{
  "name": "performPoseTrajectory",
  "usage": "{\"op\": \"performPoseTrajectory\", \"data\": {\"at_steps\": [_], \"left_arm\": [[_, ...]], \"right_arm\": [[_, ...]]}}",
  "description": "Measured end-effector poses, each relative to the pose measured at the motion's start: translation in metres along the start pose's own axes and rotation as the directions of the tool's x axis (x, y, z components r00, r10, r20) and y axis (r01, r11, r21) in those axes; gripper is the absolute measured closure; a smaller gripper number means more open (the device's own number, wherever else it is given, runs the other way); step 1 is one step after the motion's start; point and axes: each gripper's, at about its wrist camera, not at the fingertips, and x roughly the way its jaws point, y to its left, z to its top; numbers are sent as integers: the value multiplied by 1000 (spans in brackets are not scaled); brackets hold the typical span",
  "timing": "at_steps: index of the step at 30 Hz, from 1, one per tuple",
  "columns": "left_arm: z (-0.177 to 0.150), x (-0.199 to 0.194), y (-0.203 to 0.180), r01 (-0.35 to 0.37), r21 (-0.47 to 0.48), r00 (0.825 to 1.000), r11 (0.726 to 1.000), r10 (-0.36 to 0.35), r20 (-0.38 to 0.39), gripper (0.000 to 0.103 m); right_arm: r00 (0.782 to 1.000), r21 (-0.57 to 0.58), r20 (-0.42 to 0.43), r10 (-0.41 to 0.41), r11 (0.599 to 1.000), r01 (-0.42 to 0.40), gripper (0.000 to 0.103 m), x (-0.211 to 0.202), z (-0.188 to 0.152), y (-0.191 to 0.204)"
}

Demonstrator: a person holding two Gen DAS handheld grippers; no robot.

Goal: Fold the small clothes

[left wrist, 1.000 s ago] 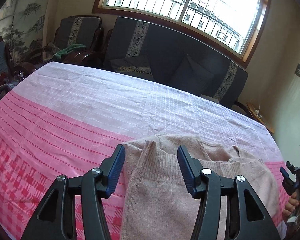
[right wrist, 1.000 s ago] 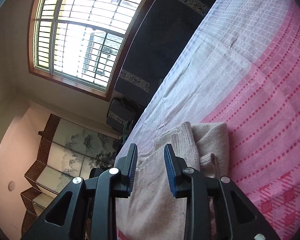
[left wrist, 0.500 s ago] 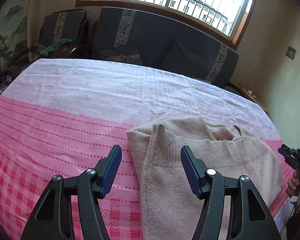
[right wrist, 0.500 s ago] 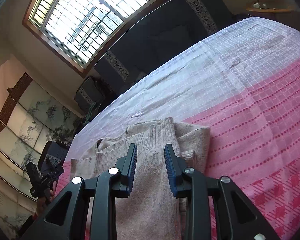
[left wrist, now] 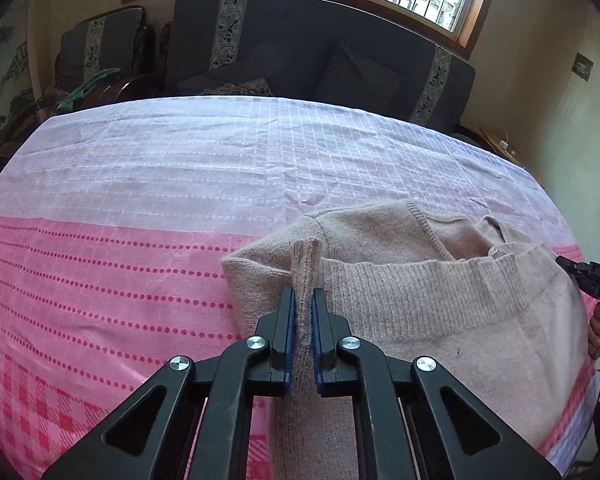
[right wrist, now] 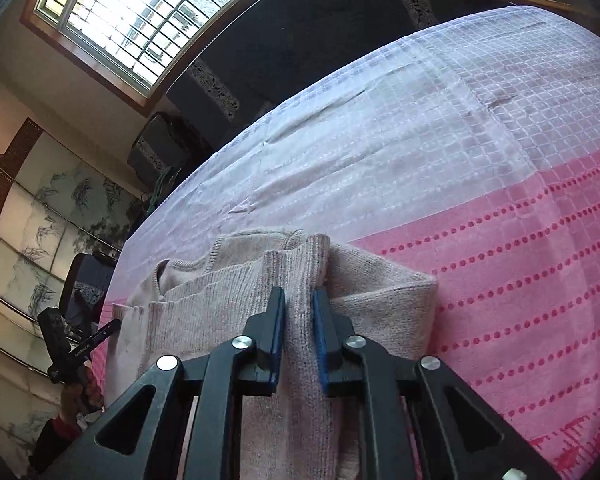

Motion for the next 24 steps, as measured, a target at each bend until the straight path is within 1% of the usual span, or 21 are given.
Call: {"op": "performPoseTrajectory", "data": {"at_steps": [2,3,6,8,9,10,12,14,16,17,18,19,21,22,24], "left_arm": [[2,0,5,11,-32,1000,999,-11,7,96],[4,-1,7,3,-40,1000,999,-2,18,97],[10,-3,8,-22,-35,999,999,23,42,97],[15,-3,7,-17,-34,999,999,18,44,97],[18,-2,6,-2,-28,999,1000,3,39,97],[19,3,3,2,-14,1000,1000,-1,11,97],[16,14,-4,-94,48,995,994,95,-15,94],[9,18,-9,-115,98,993,989,117,-17,93],[5,14,-13,-149,119,989,982,150,1,88],[3,10,-13,-171,121,985,978,171,10,80],[1,5,-14,-199,122,980,972,198,20,72],[-1,-1,-15,-229,125,973,965,227,36,69],[-8,-19,-18,-269,127,962,955,260,82,62],[-13,-28,-21,-287,129,956,949,275,106,60],[-23,-44,-28,-329,130,939,935,310,147,51]], "right_arm": [[1000,-9,9,-16,1000,16,96,-1,-3,1],[1000,-5,23,-17,1000,17,96,-3,-5,0],[996,19,90,-3,1000,2,96,-16,-7,-1],[993,35,118,8,999,-12,97,-22,-6,-2],[993,37,121,8,999,-13,97,-23,-6,-2],[993,31,118,-1,1000,-2,97,-22,-6,-1],[993,12,112,-48,999,47,97,-18,-8,-1],[993,13,110,-47,999,46,96,-13,-10,-4],[994,10,93,-64,998,63,94,-9,-11,-5],[993,13,94,-77,997,77,91,-10,-12,-5],[991,25,107,-77,997,75,90,-14,-12,-5],[989,43,131,-74,997,69,90,-22,-13,-6],[977,67,201,-69,996,56,89,-44,-17,-4],[971,62,234,-55,997,41,89,-57,-21,-1],[966,14,258,-9,1000,5,89,-76,-35,12]]}}
